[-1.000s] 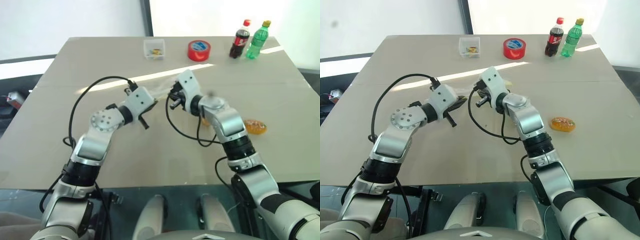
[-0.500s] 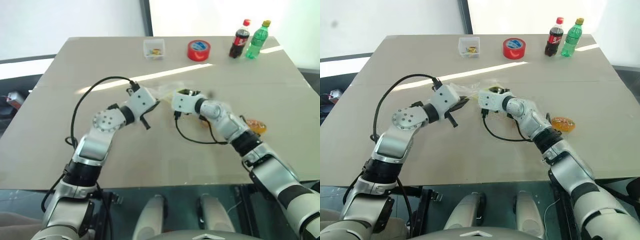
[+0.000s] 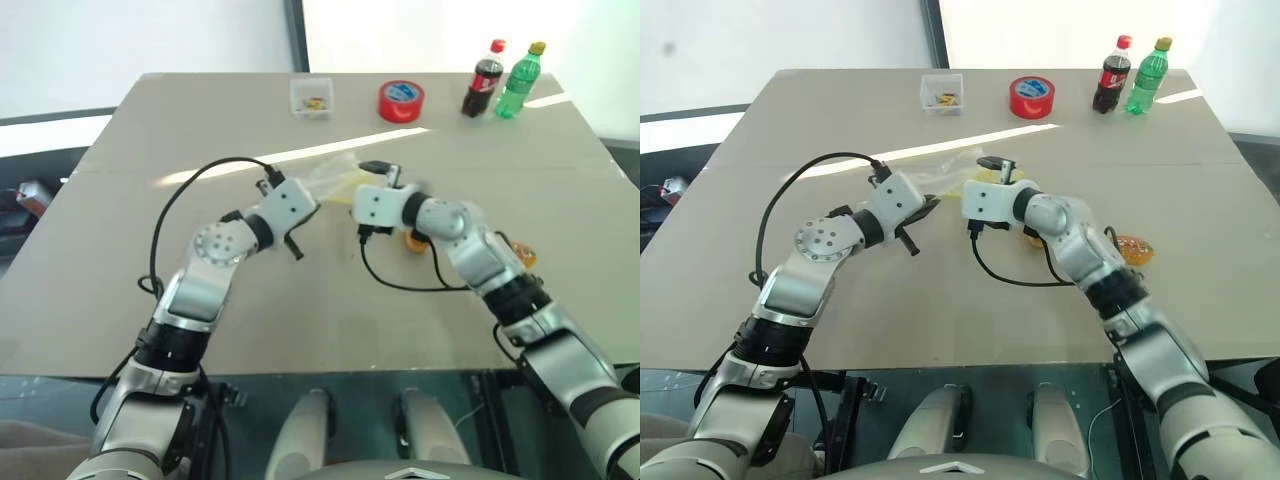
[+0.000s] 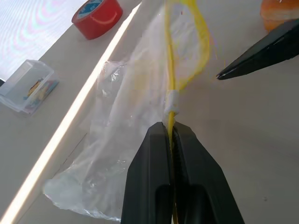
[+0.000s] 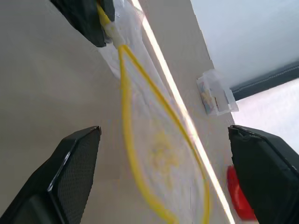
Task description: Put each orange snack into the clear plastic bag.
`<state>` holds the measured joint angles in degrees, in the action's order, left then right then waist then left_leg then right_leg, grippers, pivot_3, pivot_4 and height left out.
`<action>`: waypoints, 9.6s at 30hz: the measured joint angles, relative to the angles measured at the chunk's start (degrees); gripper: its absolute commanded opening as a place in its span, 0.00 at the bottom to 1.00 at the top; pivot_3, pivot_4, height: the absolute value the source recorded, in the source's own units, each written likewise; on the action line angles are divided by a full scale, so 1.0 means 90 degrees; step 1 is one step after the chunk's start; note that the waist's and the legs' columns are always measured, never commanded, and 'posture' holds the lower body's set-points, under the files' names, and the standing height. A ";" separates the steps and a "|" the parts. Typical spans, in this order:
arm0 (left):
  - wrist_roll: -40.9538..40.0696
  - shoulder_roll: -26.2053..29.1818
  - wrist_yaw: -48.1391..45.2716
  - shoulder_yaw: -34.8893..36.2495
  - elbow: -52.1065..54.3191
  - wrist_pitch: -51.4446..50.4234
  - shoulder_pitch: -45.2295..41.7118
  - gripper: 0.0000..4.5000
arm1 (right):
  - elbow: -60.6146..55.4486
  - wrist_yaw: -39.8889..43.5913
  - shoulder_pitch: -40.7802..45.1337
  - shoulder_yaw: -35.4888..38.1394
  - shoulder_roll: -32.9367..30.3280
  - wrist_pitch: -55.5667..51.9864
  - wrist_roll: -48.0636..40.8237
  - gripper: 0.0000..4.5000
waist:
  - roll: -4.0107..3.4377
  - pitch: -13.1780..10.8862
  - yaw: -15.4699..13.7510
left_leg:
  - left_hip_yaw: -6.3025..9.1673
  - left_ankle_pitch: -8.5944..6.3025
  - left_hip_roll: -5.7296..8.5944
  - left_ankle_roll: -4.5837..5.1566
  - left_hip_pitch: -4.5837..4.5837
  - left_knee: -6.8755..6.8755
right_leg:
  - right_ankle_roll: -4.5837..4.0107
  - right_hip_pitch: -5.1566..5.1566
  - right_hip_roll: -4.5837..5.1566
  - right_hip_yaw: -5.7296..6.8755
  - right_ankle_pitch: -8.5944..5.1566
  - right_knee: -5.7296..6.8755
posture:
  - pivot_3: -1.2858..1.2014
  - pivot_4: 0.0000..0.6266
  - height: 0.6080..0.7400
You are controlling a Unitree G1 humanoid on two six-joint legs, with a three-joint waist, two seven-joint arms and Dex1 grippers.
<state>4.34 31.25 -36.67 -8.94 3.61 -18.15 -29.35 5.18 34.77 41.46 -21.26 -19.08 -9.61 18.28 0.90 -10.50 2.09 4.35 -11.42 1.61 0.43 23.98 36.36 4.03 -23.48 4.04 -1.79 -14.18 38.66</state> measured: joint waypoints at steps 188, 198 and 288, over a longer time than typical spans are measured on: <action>-0.1257 -0.1440 0.0166 0.0032 0.0245 -0.0596 0.0191 0.00 | 0.0824 0.0118 0.0613 0.0349 -0.0017 -0.1758 -0.1657 0.01 | -0.0002 -0.0002 -0.0068 | 0.0051 -0.0001 0.0004 0.0001 -0.0014 -0.0003 | 0.0001 0.0070 0.0004 0.0060 0.0001 -0.0079 | 0.52 0.24 1.00; -0.1511 -0.1495 -0.0244 -0.0040 0.0278 -0.0415 0.0196 0.00 | 0.0764 0.0342 0.0697 0.0498 0.0299 -0.1729 -0.1922 0.01 | -0.0003 -0.0002 -0.0030 | 0.0053 -0.0001 0.0006 0.0001 -0.0013 -0.0004 | 0.0001 0.0071 0.0006 0.0061 0.0001 -0.0080 | 0.52 0.24 1.00; -0.1339 -0.1083 0.0015 -0.0227 -0.0119 0.0405 -0.0752 0.00 | -0.0401 0.2760 0.0776 0.1164 -0.3393 -0.0760 -0.1142 0.41 | -0.0011 -0.0010 -0.0134 | 0.0010 -0.0003 0.0005 0.0002 -0.0009 -0.0008 | 0.0002 0.0072 0.0011 0.0050 0.0000 -0.0102 | 0.52 0.24 1.00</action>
<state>-7.71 21.50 -36.53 -10.99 2.54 -14.51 -36.12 1.57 59.61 48.44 -10.79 -49.62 -16.45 8.00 0.80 -10.59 0.89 4.44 -11.45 1.66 0.45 23.90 36.29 4.05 -22.83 4.14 -1.34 -14.18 37.74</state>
